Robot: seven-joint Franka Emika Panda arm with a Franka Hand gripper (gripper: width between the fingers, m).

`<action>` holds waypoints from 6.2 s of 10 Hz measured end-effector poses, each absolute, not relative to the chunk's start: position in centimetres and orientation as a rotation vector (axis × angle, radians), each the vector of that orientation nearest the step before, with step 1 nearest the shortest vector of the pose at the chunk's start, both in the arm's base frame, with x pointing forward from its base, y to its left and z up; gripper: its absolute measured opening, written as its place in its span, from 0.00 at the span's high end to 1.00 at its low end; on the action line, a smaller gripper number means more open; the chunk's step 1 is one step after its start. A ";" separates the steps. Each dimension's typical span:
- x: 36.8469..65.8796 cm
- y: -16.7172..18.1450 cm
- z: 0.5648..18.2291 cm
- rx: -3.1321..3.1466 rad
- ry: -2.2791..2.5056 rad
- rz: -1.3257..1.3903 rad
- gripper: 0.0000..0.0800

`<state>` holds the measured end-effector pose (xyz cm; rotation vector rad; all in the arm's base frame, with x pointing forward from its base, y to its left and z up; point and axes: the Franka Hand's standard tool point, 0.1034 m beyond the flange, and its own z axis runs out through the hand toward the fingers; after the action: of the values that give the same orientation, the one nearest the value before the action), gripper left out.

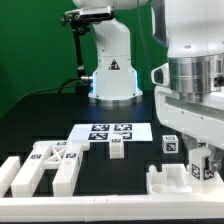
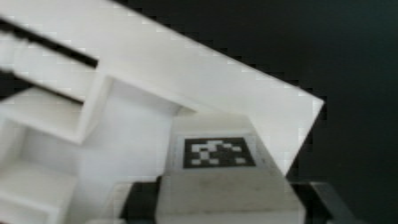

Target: Assemble chair

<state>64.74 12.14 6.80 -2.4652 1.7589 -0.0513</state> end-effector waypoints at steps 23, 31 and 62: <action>64.8 12.2 7.0 -2.749 1.366 -0.110 0.64; 65.0 12.1 7.0 -1.816 2.380 0.069 0.64; 55.2 1.5 8.2 -2.982 0.758 0.008 0.19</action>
Offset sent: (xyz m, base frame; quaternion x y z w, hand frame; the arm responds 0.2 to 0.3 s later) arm 0.0000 0.0000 0.0000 0.0000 0.0000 0.0000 1.0000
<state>55.22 1.53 8.17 -2.9818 0.7578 0.0079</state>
